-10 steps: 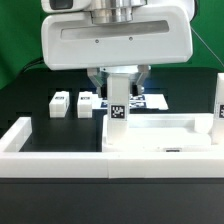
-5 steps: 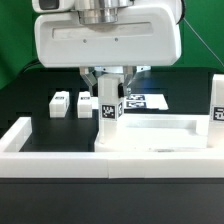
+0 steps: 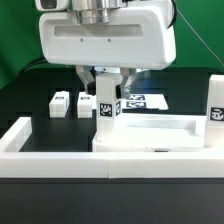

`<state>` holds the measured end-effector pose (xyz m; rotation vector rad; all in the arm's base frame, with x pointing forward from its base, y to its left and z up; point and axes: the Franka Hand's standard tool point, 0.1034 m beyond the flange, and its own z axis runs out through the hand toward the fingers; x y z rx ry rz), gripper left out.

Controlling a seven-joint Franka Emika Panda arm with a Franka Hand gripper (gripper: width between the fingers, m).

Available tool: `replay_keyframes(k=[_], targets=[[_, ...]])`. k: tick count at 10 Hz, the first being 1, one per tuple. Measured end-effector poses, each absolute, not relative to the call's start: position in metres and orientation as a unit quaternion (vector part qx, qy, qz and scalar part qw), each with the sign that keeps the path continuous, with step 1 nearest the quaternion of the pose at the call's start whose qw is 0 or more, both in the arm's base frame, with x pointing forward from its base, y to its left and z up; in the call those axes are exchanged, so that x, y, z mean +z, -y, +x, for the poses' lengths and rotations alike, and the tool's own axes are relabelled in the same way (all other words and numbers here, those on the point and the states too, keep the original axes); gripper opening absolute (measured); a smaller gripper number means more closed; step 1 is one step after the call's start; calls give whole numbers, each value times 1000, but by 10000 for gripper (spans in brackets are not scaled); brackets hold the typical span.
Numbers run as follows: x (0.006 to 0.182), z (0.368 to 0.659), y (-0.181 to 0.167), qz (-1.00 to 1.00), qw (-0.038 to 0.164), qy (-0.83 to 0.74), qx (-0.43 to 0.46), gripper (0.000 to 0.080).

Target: Assemble desk

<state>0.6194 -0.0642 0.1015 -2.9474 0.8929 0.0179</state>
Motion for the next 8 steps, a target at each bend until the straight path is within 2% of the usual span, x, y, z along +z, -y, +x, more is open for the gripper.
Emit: replay_keyframes(k=[1,2,3,5,7,8], targets=[[102,620,64,-956,31,-290,5,560],[105,619,63,-953,33,-300,4,560],[113,614,60,-944,36,-328,3,634],[133,596,38,-923,44,-383,10,645],[135,590,14,-913,46,-404,12,649],[134,590,15,-916,46,-399,12,649]])
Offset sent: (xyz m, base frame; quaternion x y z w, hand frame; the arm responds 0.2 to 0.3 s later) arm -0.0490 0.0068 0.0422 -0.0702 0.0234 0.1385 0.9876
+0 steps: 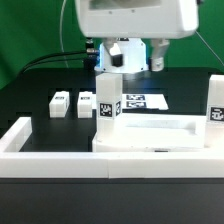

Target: Assemble desk

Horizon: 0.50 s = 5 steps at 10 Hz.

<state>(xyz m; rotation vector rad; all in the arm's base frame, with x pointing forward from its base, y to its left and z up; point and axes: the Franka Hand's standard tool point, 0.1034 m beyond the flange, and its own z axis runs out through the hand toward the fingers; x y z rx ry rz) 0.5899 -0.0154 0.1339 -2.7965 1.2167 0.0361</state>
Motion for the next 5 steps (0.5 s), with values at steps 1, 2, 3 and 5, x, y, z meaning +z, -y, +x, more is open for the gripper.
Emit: replay_keyframes(k=[1,2,3,5], targets=[[134,590,16,-916,46,-399,12,649],[133,590,15,-916,46,-398,12,649],[133,589,15,-916,46,-399,12,649],[131,581,8,-894,46,-446,7,649]])
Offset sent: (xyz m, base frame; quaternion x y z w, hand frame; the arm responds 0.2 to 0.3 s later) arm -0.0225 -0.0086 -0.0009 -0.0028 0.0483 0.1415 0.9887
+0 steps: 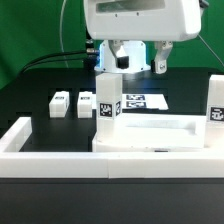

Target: Assemble desk

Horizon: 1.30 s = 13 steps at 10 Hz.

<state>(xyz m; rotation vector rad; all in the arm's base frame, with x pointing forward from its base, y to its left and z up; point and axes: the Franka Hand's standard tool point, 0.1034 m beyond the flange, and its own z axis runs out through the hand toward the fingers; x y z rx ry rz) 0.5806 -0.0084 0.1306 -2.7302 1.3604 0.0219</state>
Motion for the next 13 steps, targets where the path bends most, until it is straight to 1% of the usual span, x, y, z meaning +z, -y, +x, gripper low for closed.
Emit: replay_keyframes(k=[2,3,4,8,10,11,13], targets=[[126,575,-2,-887,44,-461,10,649],[119,573,-7,-882,50,-468,-2,649],[113,570,-18,-888,45,-458,0,649],[112,568,-20,-880,47,-472,0,649],[111,548,-25,-855,47,-517,4,649],[110,545,-25,-850,50,-525,5,649],[108,544,-26,-849,51,-526,3,649]])
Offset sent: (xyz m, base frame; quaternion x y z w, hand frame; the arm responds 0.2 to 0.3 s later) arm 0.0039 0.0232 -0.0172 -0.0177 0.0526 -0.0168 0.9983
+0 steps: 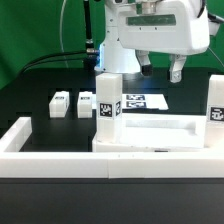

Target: Assemble desk

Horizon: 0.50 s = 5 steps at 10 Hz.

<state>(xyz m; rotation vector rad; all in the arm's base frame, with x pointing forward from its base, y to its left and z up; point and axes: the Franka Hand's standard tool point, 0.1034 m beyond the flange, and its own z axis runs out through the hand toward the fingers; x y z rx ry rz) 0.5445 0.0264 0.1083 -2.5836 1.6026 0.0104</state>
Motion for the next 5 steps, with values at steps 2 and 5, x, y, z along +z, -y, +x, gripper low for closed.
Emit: replay_keyframes(k=[2,5], targets=[[108,544,-28,-834,54,-548,7,649],[96,532,-20,-717,60,-694,29,649]])
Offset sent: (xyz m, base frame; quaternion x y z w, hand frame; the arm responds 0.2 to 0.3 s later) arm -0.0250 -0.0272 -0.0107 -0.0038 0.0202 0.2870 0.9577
